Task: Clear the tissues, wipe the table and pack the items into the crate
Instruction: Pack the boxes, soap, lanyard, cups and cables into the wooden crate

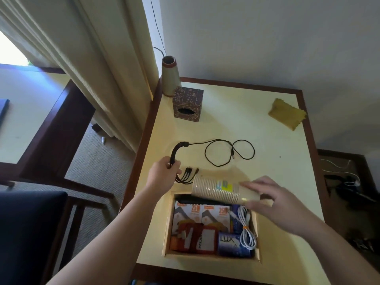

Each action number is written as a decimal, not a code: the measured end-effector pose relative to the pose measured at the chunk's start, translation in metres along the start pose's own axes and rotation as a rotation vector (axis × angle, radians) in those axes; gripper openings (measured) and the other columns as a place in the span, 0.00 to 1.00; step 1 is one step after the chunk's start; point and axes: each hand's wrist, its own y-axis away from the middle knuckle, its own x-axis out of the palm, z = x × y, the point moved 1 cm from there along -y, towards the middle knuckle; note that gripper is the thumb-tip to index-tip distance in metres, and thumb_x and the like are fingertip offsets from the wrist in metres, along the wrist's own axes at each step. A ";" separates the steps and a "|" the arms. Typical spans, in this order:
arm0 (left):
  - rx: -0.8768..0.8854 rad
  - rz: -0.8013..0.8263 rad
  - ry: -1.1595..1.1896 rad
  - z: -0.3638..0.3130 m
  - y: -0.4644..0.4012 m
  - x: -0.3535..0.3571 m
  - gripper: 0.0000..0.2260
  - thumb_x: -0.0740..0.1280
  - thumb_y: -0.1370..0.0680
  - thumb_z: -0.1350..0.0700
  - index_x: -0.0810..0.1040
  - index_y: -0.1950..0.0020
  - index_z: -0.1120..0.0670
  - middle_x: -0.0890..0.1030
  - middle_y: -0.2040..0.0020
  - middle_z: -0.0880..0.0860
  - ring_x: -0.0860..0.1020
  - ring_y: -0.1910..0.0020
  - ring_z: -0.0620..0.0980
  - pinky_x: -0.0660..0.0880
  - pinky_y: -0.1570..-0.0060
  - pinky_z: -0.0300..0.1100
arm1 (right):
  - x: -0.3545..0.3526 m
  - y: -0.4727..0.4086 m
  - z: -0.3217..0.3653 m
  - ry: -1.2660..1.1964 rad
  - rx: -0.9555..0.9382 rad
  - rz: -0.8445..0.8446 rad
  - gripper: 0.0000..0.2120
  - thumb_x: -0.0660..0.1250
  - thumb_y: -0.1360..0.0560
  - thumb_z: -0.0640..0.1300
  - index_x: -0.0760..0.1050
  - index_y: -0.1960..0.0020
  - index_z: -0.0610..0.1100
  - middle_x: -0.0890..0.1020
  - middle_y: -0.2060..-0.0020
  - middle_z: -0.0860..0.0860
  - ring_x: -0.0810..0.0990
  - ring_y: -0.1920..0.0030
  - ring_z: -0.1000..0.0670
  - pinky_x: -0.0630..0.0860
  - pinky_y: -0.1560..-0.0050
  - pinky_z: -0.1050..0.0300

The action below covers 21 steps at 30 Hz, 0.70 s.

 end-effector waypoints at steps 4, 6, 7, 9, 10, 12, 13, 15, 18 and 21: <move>0.118 0.031 -0.066 -0.014 0.010 -0.003 0.09 0.64 0.15 0.46 0.79 0.40 0.47 0.86 0.53 0.45 0.82 0.52 0.45 0.75 0.57 0.40 | 0.045 0.011 -0.018 0.094 -0.073 0.015 0.24 0.75 0.23 0.51 0.75 0.31 0.67 0.73 0.42 0.69 0.69 0.36 0.62 0.65 0.36 0.69; 0.166 0.043 -0.100 -0.021 0.014 -0.004 0.08 0.64 0.15 0.46 0.79 0.42 0.47 0.86 0.54 0.45 0.82 0.54 0.45 0.73 0.60 0.40 | 0.063 0.008 -0.018 0.284 -0.076 0.002 0.25 0.72 0.22 0.55 0.70 0.28 0.68 0.69 0.41 0.72 0.63 0.34 0.65 0.60 0.31 0.69; 0.188 0.046 -0.117 -0.024 0.017 -0.004 0.08 0.64 0.15 0.46 0.80 0.43 0.47 0.85 0.54 0.46 0.82 0.56 0.46 0.72 0.61 0.40 | 0.070 0.006 -0.016 0.391 -0.088 -0.002 0.26 0.70 0.21 0.57 0.67 0.25 0.67 0.68 0.40 0.72 0.62 0.35 0.64 0.60 0.29 0.66; 0.221 0.047 -0.146 -0.030 0.020 -0.006 0.08 0.64 0.16 0.45 0.80 0.44 0.46 0.85 0.55 0.45 0.80 0.60 0.45 0.71 0.64 0.39 | 0.081 0.002 -0.010 0.525 -0.101 -0.007 0.27 0.65 0.19 0.59 0.63 0.21 0.65 0.70 0.36 0.68 0.62 0.35 0.60 0.61 0.29 0.62; 0.234 0.048 -0.155 -0.034 0.022 -0.006 0.08 0.64 0.15 0.45 0.80 0.44 0.46 0.85 0.55 0.45 0.79 0.62 0.44 0.70 0.65 0.38 | 0.085 0.001 -0.008 0.548 -0.102 -0.016 0.27 0.64 0.18 0.60 0.62 0.21 0.64 0.71 0.35 0.66 0.63 0.34 0.58 0.62 0.31 0.61; 0.259 0.055 -0.156 -0.040 0.027 -0.008 0.07 0.64 0.15 0.45 0.80 0.44 0.45 0.85 0.56 0.45 0.79 0.62 0.44 0.70 0.65 0.37 | 0.091 -0.002 -0.007 0.556 -0.112 -0.048 0.25 0.65 0.19 0.59 0.66 0.23 0.62 0.73 0.34 0.65 0.64 0.34 0.56 0.63 0.32 0.60; 0.274 0.060 -0.153 -0.042 0.029 -0.008 0.06 0.64 0.15 0.45 0.80 0.45 0.44 0.85 0.57 0.45 0.80 0.61 0.45 0.71 0.65 0.37 | 0.095 -0.002 -0.010 0.564 -0.124 -0.064 0.23 0.67 0.20 0.58 0.68 0.26 0.61 0.73 0.35 0.65 0.65 0.35 0.56 0.65 0.32 0.60; 0.298 0.069 -0.139 -0.046 0.034 -0.010 0.06 0.65 0.16 0.45 0.81 0.46 0.43 0.85 0.58 0.45 0.81 0.60 0.48 0.73 0.63 0.38 | 0.099 -0.002 -0.015 0.590 -0.143 -0.089 0.21 0.70 0.22 0.56 0.72 0.31 0.58 0.73 0.36 0.61 0.67 0.35 0.55 0.70 0.32 0.55; 0.328 0.066 -0.112 -0.050 0.042 -0.013 0.07 0.66 0.16 0.45 0.82 0.48 0.42 0.85 0.59 0.43 0.81 0.61 0.47 0.73 0.62 0.38 | 0.097 -0.001 -0.016 0.534 -0.144 -0.146 0.22 0.72 0.25 0.59 0.74 0.33 0.57 0.71 0.38 0.60 0.68 0.37 0.56 0.71 0.32 0.56; 0.371 0.075 -0.060 -0.061 0.051 -0.015 0.07 0.66 0.17 0.45 0.83 0.48 0.43 0.85 0.59 0.41 0.80 0.60 0.42 0.73 0.59 0.38 | 0.081 -0.003 0.004 0.364 -0.124 -0.285 0.15 0.69 0.23 0.59 0.73 0.37 0.62 0.71 0.44 0.67 0.69 0.40 0.62 0.70 0.37 0.65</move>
